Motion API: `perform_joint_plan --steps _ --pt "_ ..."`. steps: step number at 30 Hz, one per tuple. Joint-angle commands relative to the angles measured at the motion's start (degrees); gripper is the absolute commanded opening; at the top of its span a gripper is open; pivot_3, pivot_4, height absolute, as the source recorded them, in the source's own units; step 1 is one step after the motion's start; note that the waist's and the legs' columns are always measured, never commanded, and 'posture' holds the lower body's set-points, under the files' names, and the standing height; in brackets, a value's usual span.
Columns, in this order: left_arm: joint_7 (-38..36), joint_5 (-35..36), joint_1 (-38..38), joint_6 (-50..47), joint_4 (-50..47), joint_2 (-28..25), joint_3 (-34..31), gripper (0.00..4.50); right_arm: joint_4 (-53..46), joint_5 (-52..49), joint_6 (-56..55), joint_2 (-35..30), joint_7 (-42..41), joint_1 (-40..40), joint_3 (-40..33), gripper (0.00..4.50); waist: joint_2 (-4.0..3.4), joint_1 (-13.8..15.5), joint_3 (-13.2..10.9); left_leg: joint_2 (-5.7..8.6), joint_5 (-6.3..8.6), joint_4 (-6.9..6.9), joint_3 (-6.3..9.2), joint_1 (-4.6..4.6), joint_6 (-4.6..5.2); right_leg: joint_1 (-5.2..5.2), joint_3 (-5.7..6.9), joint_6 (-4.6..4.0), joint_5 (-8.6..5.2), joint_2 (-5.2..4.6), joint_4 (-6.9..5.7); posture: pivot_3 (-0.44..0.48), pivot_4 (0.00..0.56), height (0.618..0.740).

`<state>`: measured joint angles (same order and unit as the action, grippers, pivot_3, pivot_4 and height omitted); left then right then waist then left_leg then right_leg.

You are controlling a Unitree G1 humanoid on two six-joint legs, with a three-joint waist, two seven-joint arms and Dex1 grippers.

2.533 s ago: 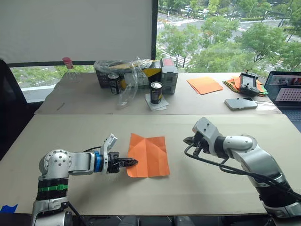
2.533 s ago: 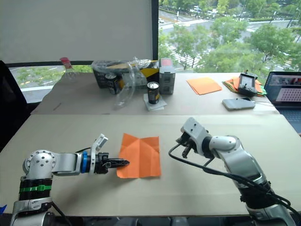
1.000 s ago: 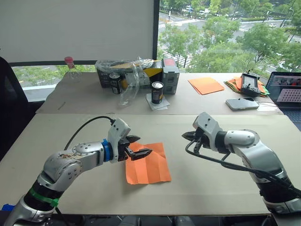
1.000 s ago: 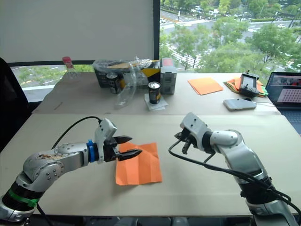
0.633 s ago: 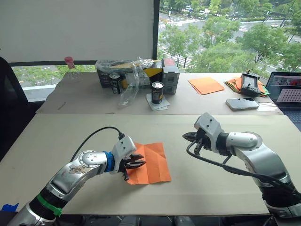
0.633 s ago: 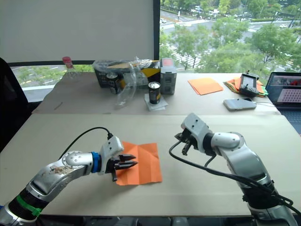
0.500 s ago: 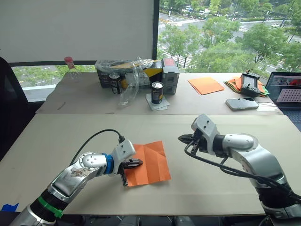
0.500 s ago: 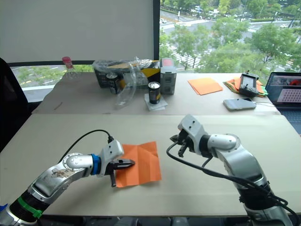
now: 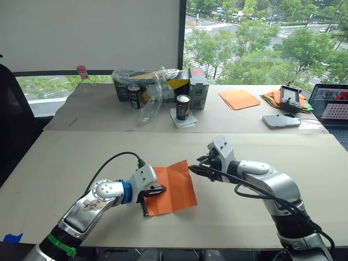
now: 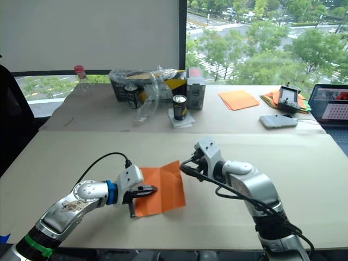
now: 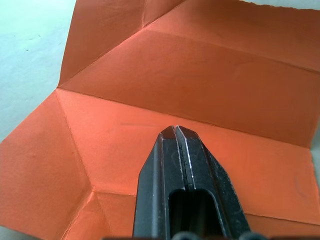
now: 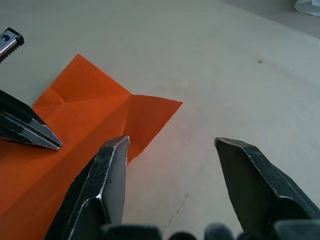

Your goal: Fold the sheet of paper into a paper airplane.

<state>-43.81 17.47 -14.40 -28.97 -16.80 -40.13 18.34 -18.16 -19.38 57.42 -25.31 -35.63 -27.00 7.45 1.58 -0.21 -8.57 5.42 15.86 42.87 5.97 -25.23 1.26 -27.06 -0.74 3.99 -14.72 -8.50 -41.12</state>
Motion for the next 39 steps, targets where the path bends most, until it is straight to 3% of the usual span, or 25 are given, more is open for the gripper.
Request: perform_joint_plan --steps 1,8,12,17,24,30,39 --pt "-0.86 -1.21 0.61 -1.01 -0.58 0.53 0.22 0.0 -1.28 -1.34 2.22 2.42 2.63 -0.62 -0.44 2.97 0.0 -0.18 0.0 0.0 0.0 -0.01 0.0 0.0 -0.01 -0.01 0.0 0.0 0.0 0.0 0.0 0.0 0.15 0.67" --pt "-2.54 -2.77 0.29 -0.23 0.23 0.36 0.02 0.0 0.62 -1.72 1.86 5.48 3.95 -1.03 -0.81 2.97 -0.01 -0.48 0.0 0.0 -0.01 -0.01 0.01 0.0 -0.01 -0.01 0.01 0.0 0.0 0.01 -0.01 0.0 0.15 0.67" --pt "-3.17 -3.08 0.46 -0.23 0.5 0.29 -0.76 0.0 0.65 -2.14 0.4 5.36 2.94 -1.03 0.53 1.87 -0.01 -0.57 0.0 0.0 -0.01 -0.01 0.01 0.01 -0.01 -0.01 0.01 0.0 0.0 0.03 -0.01 0.0 0.15 0.67" --pt "-3.59 -3.64 0.19 -0.19 1.05 0.53 -1.1 0.0 -0.23 -2.13 -1.77 5.26 1.74 -0.03 1.83 0.09 -0.01 -0.64 0.0 0.0 -0.01 -0.03 0.01 0.01 -0.01 -0.02 0.01 0.0 0.0 0.03 -0.02 0.0 0.15 0.67" --pt "-4.46 -3.63 -0.85 -0.17 1.94 1.39 -1.12 0.0 -1.03 -1.53 -3.86 4.59 1.64 0.54 2.24 0.04 -0.01 -0.63 0.01 0.0 -0.01 -0.02 0.02 0.02 -0.01 -0.02 0.02 0.0 0.0 0.04 -0.02 0.0 0.15 0.67" --pt "-5.55 -1.76 -3.15 -1.78 3.71 3.76 -2.32 0.0 -4.28 5.32 -13.93 -2.0 -0.83 1.61 9.04 0.04 -0.01 -0.51 0.0 0.02 -0.01 -0.01 0.02 0.02 -0.01 0.0 0.03 0.01 0.0 0.03 -0.01 0.0 0.15 0.67" --pt "-5.97 2.0 -4.7 -7.12 3.97 6.74 -5.29 0.0 -2.9 15.15 -25.77 -5.83 -2.36 4.76 17.49 0.04 -0.01 -0.62 0.0 0.0 -0.01 -0.01 0.02 0.02 -0.02 -0.01 0.04 0.01 0.0 0.03 -0.02 0.0 0.15 0.67"
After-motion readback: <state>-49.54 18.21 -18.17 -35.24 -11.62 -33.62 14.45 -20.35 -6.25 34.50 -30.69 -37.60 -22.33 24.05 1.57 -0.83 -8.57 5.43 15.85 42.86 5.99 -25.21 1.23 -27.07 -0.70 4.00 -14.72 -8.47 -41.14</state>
